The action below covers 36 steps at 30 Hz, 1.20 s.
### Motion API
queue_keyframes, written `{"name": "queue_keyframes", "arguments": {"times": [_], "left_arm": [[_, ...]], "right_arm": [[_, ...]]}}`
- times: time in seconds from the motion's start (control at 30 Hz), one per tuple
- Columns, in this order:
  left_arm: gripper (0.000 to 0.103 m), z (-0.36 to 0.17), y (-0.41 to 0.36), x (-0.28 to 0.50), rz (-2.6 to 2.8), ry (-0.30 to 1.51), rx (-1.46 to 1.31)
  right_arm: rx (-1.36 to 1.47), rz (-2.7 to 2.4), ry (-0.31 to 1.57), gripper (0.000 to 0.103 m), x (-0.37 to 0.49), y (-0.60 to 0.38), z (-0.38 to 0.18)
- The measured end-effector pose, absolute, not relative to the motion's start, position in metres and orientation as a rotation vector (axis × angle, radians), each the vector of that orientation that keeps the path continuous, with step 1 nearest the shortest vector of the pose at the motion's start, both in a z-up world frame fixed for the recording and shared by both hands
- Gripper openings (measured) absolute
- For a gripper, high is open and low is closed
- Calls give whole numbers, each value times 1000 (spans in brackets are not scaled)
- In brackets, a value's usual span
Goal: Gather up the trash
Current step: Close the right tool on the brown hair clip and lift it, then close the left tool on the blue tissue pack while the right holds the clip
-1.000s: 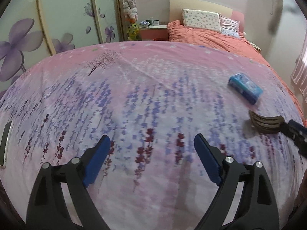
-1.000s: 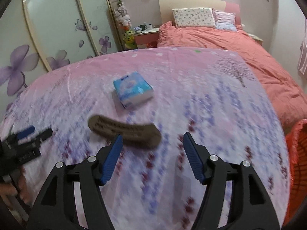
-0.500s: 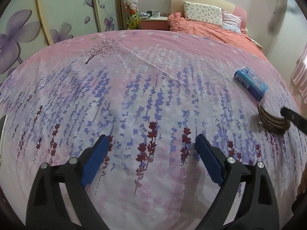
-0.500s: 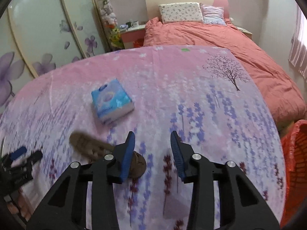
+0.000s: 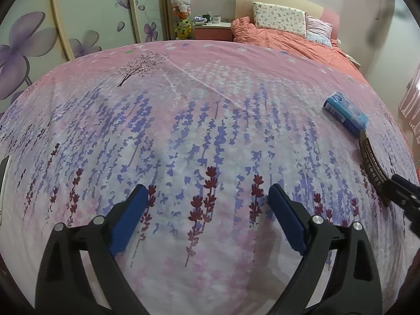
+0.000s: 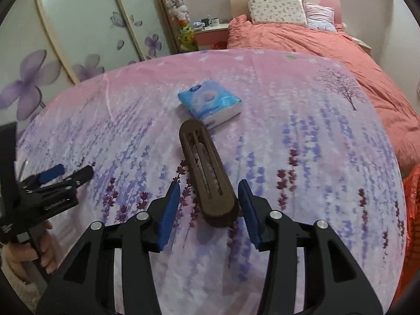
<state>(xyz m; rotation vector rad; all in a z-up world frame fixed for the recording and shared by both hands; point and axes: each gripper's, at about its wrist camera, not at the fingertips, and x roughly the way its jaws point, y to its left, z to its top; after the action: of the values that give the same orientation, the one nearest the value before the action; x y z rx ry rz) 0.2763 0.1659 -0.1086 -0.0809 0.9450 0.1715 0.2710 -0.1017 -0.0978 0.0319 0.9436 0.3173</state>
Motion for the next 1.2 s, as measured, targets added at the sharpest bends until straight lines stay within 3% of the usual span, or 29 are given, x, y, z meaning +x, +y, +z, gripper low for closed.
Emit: {"name": "queue_keyframes", "arguments": {"times": [0.07, 0.13, 0.23, 0.63, 1.0, 1.2], "left_arm": [[92, -109, 166, 276, 171, 945, -81], [93, -108, 166, 276, 171, 945, -81], [94, -111, 166, 277, 169, 948, -79], [94, -110, 143, 284, 115, 943, -98], [95, -81, 18, 350, -11, 893, -100], [94, -92, -12, 400, 74, 955, -66]], "right_arm": [[4, 301, 948, 43, 271, -97, -102], [-29, 279, 926, 34, 267, -97, -102], [-21, 287, 921, 31, 259, -106, -102], [23, 48, 884, 31, 249, -172, -104], [119, 72, 888, 31, 251, -188, -109], [139, 82, 887, 31, 251, -192, -110]]}}
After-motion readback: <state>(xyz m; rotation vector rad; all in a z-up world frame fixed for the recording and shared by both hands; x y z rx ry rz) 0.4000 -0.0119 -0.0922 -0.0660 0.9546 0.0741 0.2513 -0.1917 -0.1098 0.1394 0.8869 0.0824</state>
